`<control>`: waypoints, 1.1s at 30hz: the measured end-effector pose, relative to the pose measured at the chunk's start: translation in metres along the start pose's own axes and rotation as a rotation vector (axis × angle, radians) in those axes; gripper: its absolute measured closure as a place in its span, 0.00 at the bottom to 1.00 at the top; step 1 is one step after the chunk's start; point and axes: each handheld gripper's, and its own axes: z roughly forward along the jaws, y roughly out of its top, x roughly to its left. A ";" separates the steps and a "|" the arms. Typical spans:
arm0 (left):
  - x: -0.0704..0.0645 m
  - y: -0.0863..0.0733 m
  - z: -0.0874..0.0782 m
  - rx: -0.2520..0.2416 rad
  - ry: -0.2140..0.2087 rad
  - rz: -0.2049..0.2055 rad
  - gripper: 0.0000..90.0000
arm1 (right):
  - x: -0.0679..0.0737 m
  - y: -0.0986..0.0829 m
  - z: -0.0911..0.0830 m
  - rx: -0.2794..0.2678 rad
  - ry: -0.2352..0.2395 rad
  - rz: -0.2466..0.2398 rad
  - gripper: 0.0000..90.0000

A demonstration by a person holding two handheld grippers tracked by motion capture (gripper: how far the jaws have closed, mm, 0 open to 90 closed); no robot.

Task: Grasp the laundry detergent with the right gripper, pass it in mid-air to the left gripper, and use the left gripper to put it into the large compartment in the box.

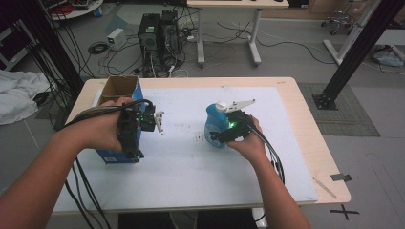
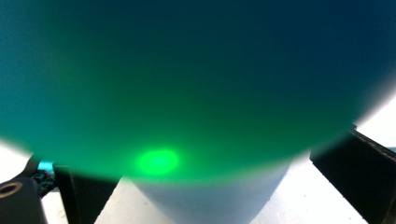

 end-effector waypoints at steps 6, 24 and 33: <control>0.000 0.000 0.001 -0.004 -0.002 0.001 0.05 | 0.001 -0.001 0.000 -0.031 -0.017 0.002 0.13; 0.002 -0.004 0.004 0.001 -0.007 -0.005 0.05 | 0.006 -0.002 0.001 -0.083 -0.044 -0.009 0.26; 0.002 -0.004 0.004 0.007 -0.008 -0.005 0.05 | 0.006 -0.004 0.002 -0.088 -0.059 -0.007 0.29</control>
